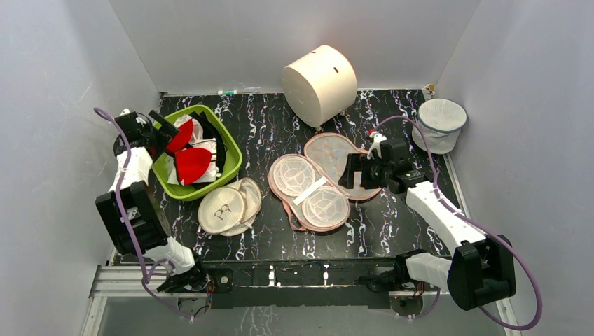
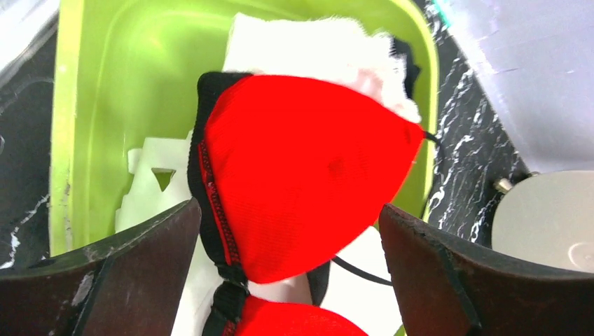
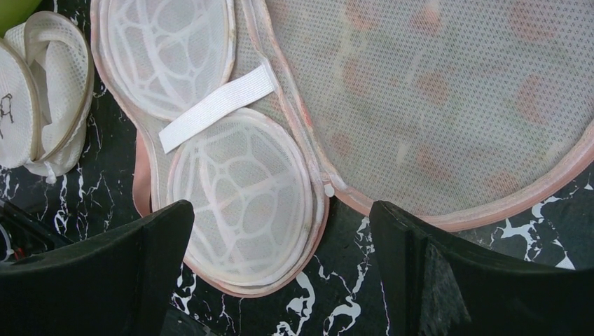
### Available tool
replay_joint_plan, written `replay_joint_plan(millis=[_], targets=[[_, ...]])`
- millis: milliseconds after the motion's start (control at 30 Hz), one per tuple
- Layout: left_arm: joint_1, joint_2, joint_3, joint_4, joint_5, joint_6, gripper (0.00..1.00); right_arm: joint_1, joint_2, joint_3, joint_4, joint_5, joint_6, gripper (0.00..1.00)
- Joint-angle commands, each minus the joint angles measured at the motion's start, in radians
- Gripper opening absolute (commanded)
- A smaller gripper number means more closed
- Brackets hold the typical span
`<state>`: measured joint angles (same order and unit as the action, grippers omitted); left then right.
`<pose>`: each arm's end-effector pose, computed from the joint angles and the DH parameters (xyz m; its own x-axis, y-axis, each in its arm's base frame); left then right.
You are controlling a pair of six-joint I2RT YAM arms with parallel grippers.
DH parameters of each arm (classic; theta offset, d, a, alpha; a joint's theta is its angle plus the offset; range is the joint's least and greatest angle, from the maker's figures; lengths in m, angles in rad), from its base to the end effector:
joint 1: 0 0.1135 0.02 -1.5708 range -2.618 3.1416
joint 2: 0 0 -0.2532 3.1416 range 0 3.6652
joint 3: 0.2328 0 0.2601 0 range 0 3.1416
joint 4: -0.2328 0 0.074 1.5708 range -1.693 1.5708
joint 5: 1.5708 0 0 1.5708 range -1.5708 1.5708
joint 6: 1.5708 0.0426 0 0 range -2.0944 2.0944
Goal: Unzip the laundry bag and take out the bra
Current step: Place the bra in the bin.
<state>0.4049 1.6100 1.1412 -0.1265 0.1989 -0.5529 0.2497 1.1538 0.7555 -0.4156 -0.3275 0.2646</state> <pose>0.3514 0.1414 0.2408 -0.3148 -0.6950 -0.6464 -0.4713 0.7056 -0.5291 0.2413 0.0757 0.2190 -0.7971 0.0523 -0.6016 -0.2482 0.8799 0.4053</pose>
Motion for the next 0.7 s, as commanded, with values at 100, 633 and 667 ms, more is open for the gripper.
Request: replay_joint_plan(millis=[100,633,667], targets=[[0.005,-0.187,-0.082,0.111,0.034,0.025,0.98,0.004,-0.054,0.071,-0.037,0.171,0.063,0.98],[-0.644,-0.357,-0.103,0.204,0.223,0.225,0.98,-0.066,-0.079,0.014,0.05,0.372,0.217,0.98],[-0.679,-0.363,-0.105,0.208,0.234,0.237,0.98,-0.089,-0.058,0.02,0.062,0.347,0.206,0.97]])
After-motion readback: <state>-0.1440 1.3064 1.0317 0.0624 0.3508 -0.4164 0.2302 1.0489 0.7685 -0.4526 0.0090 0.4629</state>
